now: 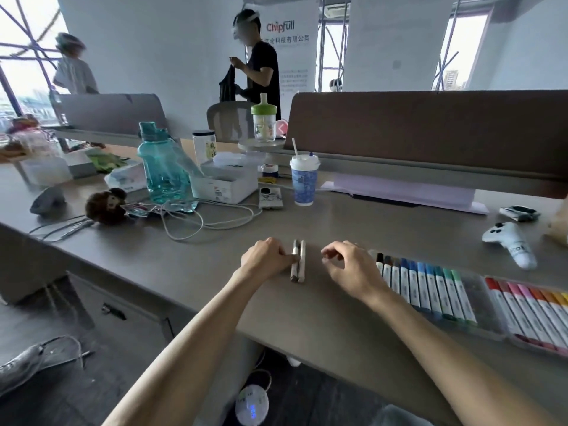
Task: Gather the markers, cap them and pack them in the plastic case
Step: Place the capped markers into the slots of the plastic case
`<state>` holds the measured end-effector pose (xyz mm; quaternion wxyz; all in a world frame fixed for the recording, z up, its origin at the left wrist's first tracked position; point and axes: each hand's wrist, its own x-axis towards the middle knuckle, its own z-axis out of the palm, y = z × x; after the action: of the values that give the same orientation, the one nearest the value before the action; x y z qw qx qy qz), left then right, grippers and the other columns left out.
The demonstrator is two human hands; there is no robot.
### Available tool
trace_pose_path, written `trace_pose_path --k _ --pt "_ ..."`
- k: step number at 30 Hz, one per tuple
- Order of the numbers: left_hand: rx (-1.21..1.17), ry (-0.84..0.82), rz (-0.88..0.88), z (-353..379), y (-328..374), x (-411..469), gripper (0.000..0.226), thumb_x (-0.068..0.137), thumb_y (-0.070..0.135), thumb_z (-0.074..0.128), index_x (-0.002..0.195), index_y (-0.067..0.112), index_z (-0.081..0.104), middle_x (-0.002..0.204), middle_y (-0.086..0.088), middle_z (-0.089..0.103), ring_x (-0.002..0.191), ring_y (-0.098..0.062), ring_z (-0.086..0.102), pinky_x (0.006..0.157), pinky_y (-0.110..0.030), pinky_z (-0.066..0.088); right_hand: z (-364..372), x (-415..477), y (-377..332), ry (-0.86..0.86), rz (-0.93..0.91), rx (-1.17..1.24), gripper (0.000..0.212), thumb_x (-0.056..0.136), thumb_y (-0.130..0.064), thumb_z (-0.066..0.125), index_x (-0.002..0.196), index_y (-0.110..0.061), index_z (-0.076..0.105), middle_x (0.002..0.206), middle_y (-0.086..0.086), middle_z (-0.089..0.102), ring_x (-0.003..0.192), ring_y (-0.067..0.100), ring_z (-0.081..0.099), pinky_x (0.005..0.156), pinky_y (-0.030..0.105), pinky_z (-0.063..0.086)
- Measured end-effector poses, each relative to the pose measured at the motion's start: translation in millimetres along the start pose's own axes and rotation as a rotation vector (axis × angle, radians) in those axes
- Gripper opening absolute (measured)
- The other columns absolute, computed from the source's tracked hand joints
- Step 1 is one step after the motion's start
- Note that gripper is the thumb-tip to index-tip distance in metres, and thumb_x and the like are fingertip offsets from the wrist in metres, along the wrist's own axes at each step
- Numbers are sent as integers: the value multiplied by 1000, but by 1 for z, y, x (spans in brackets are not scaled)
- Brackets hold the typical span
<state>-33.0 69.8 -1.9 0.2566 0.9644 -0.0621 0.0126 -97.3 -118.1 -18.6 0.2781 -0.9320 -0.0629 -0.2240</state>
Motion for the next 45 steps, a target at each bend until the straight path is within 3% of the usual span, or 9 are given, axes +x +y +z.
trace_pose_path --k 6,9,13,18,28,36,39,41,45 --pt "170 -69 -42 -10 12 19 43 78 48 64 105 14 65 107 -10 66 100 -32 63 72 -30 44 1 0 8 -6 -13 25 15 89 -25 65 102 -19 70 95 -2 67 91 16 59 84 34 49" --pt "151 -84 -42 -13 17 19 42 79 50 63 98 12 63 90 -8 63 91 -30 64 70 -29 45 2 -2 9 -8 -13 17 15 90 -26 65 102 -19 70 94 -2 67 90 16 59 83 35 50" --pt "-414 -79 -16 -8 -8 7 30 82 38 64 65 14 63 57 -5 58 51 -20 53 50 -24 42 2 -4 7 10 -23 17 11 88 -23 67 98 -19 71 91 -4 67 87 15 61 82 33 50" --pt "-934 207 74 -5 -36 -26 10 87 22 63 78 18 64 70 -13 64 55 -13 54 42 -26 42 2 4 -8 -10 38 61 7 89 -25 65 94 -24 69 90 -10 67 81 7 62 72 22 47" --pt "-964 185 128 0 -35 -19 6 88 12 58 91 14 64 79 0 73 56 -11 56 44 -30 48 27 54 -21 -135 300 -111 23 82 -48 66 83 -25 66 90 -4 71 84 18 65 77 34 54" --pt "-1015 138 115 0 -38 -19 5 89 15 65 93 14 62 84 -9 73 60 -13 59 43 -26 46 30 65 -31 -317 370 -276 39 74 -49 66 66 -12 65 66 2 64 62 19 61 56 28 43" --pt "-1016 123 110 -1 -39 -21 4 89 15 65 90 15 62 85 -9 72 63 -18 62 45 -27 47 20 66 -31 -342 430 -188 46 76 -48 66 49 -17 46 50 -1 46 49 18 43 49 29 26" --pt "-1030 121 98 -3 -37 -24 5 90 15 65 89 14 60 85 -9 71 63 -18 63 46 -27 48 13 63 -27 -317 457 52 42 77 -45 67 49 -17 51 49 0 55 48 17 44 49 28 30" --pt "-1092 86 63 -11 -24 -35 12 91 16 64 97 5 62 88 -10 71 61 -16 64 49 -30 51 -19 38 -23 -174 403 654 17 90 -20 66 80 -6 66 67 1 73 49 7 50 43 16 35"
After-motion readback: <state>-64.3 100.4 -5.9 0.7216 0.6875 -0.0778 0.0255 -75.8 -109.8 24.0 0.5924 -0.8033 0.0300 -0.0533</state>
